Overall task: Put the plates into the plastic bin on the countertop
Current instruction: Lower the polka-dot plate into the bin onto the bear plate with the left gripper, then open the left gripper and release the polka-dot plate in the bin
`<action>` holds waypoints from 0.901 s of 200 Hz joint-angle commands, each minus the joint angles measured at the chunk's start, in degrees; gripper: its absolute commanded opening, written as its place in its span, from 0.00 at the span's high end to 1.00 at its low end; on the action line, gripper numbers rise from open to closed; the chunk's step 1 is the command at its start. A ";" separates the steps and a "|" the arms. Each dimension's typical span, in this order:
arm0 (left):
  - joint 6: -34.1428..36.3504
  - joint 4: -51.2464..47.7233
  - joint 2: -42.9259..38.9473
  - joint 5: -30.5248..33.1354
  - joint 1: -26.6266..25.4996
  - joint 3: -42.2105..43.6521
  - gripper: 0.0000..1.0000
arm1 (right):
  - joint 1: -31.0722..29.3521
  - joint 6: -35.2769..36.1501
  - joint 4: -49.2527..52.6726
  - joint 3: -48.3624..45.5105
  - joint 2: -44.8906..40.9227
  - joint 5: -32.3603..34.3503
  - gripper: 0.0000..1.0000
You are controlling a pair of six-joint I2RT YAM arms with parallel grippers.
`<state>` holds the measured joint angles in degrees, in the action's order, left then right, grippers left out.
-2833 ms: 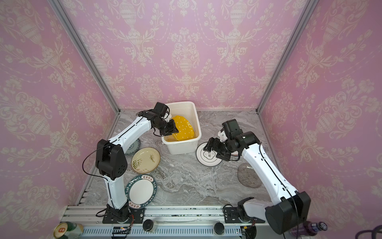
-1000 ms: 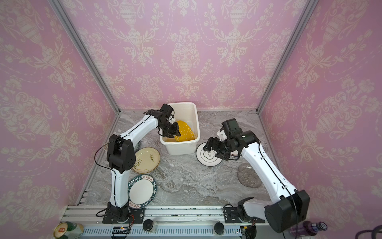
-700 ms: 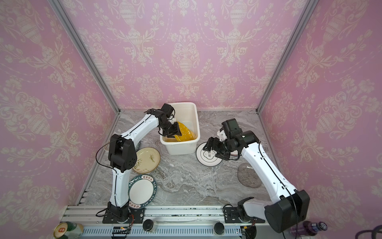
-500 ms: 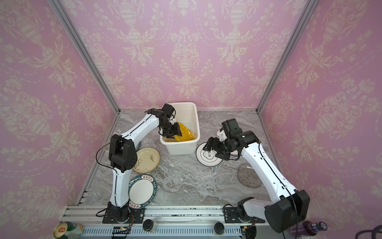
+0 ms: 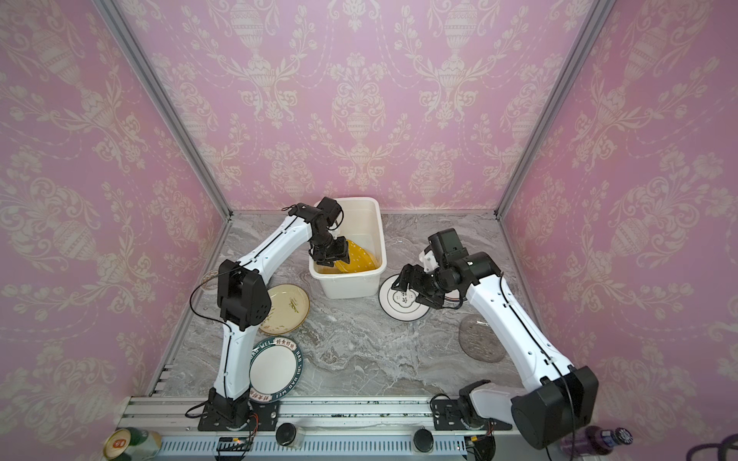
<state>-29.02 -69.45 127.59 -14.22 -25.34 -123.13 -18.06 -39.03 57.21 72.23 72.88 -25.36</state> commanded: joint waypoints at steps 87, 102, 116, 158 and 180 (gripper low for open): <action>4.71 -13.52 6.02 10.27 -2.33 -10.84 0.24 | 0.40 0.49 -1.89 -1.33 -0.99 -1.34 0.15; 4.84 -15.09 6.93 11.07 -2.38 -12.53 0.22 | 0.40 0.34 -2.23 -1.50 -0.99 -1.45 0.15; 5.00 -16.93 7.88 12.56 -2.51 -14.48 0.21 | 0.40 0.28 -2.45 -1.64 -0.96 -1.65 0.15; 5.28 -20.26 9.40 14.88 -2.67 -18.08 0.19 | 0.40 0.14 -3.22 -2.31 -0.98 -1.98 0.15; 5.02 -20.95 9.54 15.27 -2.68 -18.89 0.19 | 0.42 0.01 -3.59 -2.70 -1.03 -2.04 0.15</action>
<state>-25.85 -86.65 136.64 -2.24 -28.16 -139.50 -18.06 -39.05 54.24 70.67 72.88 -26.48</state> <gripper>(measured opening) 0.811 0.850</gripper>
